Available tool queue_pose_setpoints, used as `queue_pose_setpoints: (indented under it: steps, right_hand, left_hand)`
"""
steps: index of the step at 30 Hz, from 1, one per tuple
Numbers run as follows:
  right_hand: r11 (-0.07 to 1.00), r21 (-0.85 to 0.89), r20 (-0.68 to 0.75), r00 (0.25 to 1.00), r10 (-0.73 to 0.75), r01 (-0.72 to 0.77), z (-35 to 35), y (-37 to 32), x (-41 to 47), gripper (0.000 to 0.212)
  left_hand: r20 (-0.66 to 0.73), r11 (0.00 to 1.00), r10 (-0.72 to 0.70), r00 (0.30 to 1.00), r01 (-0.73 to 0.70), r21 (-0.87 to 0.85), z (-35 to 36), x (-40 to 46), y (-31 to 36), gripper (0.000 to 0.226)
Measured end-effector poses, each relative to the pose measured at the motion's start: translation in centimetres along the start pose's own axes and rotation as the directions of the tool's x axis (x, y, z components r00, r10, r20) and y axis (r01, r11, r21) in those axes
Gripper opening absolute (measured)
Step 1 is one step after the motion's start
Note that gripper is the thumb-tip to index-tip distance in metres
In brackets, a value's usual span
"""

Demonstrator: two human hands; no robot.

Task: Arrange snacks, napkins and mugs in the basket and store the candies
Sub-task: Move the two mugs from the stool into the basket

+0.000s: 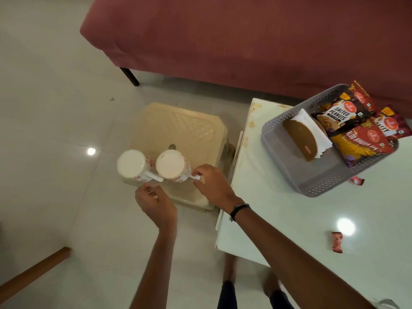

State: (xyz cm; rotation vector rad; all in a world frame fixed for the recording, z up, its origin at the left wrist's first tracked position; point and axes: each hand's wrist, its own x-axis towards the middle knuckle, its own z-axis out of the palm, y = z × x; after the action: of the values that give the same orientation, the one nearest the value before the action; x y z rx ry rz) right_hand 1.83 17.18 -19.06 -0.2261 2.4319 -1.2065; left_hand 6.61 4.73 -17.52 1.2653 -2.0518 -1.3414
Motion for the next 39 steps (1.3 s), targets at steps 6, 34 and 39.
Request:
queue_pose_setpoints:
  steps: [6,34,39]
  right_hand:
    - [1.000,0.015,0.012,1.000,-0.015,0.014,0.9,-0.3,1.0,0.027]
    - [0.965,0.256,-0.465,0.869,0.169,-0.051,-12.9,7.2,-10.0,0.011]
    - [0.979,0.166,-0.539,0.821,0.191,-0.119,-18.0,11.5,-13.9,0.007]
  left_hand:
    - [0.176,0.969,-0.242,0.954,0.248,-0.015,1.4,2.2,0.1,0.029]
    - [0.599,0.956,0.047,0.800,0.138,-0.260,6.0,-12.8,4.6,0.016]
    - [0.676,0.961,0.063,0.734,0.138,-0.239,10.5,-18.1,6.5,0.016]
